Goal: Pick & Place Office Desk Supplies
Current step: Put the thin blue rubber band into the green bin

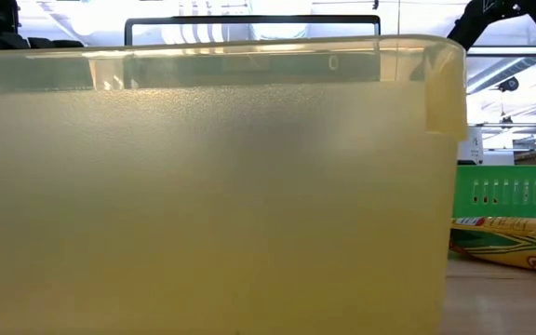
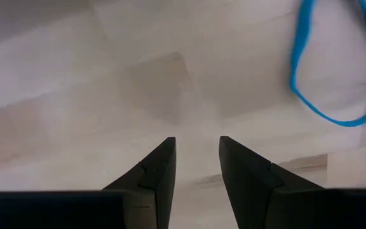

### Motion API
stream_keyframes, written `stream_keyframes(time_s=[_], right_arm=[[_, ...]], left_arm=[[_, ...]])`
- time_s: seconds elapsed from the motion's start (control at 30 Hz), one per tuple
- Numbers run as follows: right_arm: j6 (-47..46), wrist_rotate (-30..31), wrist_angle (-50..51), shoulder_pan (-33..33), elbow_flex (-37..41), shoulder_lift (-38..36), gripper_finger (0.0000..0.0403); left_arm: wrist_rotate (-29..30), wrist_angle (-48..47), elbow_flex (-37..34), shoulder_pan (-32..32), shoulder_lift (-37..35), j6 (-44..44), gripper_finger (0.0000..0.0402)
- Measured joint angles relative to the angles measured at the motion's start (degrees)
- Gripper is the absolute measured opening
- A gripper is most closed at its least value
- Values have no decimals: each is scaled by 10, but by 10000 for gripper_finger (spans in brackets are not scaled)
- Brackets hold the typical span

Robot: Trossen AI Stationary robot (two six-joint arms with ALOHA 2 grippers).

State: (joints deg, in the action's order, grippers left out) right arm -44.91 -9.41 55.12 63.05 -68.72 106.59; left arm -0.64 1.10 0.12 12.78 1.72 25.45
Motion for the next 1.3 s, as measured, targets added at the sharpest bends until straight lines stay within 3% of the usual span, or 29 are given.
stream_keyframes(time_s=[0.3,0.43,0.57,0.9,1.0,1.3], right_arm=[[196,7,1,-1,-28,-1,118],[288,84,0,3,-41,0,118],[273,190,-2,12,-45,0,118],[222,144,-16,25,-58,0,118],[155,143,10,25,-48,0,118],[153,154,5,18,-34,0,118]], left_arm=[[0,0,0,0,0,0,12],[0,0,0,0,0,0,12],[0,0,0,0,0,0,12],[0,0,0,0,0,0,12],[0,0,0,-1,0,0,12],[0,0,0,-1,0,0,12]])
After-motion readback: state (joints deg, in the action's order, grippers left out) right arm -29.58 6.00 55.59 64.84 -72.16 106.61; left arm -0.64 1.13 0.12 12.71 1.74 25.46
